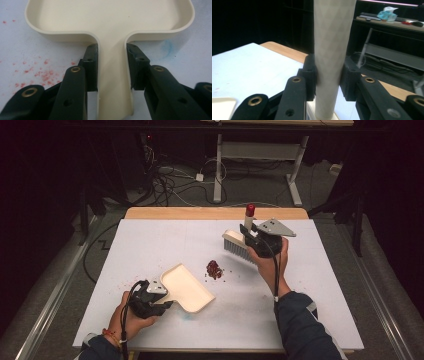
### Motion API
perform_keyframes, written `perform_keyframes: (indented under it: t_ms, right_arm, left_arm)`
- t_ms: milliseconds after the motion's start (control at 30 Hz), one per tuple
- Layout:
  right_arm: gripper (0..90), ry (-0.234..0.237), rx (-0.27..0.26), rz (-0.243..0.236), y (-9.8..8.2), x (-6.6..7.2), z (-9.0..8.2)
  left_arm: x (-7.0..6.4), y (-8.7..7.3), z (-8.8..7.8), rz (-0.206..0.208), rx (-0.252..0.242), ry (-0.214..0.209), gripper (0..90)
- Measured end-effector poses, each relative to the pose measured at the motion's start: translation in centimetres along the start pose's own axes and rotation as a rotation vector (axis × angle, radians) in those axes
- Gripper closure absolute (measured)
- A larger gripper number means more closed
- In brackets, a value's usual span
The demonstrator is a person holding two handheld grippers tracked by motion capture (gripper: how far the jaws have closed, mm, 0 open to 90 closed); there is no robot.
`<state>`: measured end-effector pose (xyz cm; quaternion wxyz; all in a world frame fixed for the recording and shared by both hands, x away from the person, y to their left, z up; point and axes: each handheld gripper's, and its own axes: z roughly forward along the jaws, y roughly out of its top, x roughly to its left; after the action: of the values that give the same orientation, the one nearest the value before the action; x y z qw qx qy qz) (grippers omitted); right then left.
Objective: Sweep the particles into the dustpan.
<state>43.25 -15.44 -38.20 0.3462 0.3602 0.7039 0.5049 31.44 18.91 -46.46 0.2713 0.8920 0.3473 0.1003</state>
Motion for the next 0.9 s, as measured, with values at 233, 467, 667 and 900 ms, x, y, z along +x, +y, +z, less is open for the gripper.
perform_keyframes:
  t_ms: [233, 467, 667, 900]
  right_arm:
    - [70.2, 0.002, 0.026, 0.018, -1.0, 0.3, 1.8]
    - [70.2, 0.066, 0.040, 0.015, -1.5, 1.7, 2.4]
    - [69.6, 0.113, 0.072, -0.025, -1.4, 4.0, 2.2]
    - [69.1, 0.139, 0.083, -0.039, -1.5, 5.9, 1.3]
  left_arm:
    - [-0.1, 0.3, 0.8, 0.002, 0.020, -0.005, 64.2]
    - [-0.5, 0.6, 1.2, -0.022, 0.036, -0.002, 64.2]
    - [-0.7, 0.8, 1.4, -0.028, 0.037, 0.001, 64.2]
    - [-1.0, 1.2, 1.6, -0.034, 0.038, 0.009, 64.1]
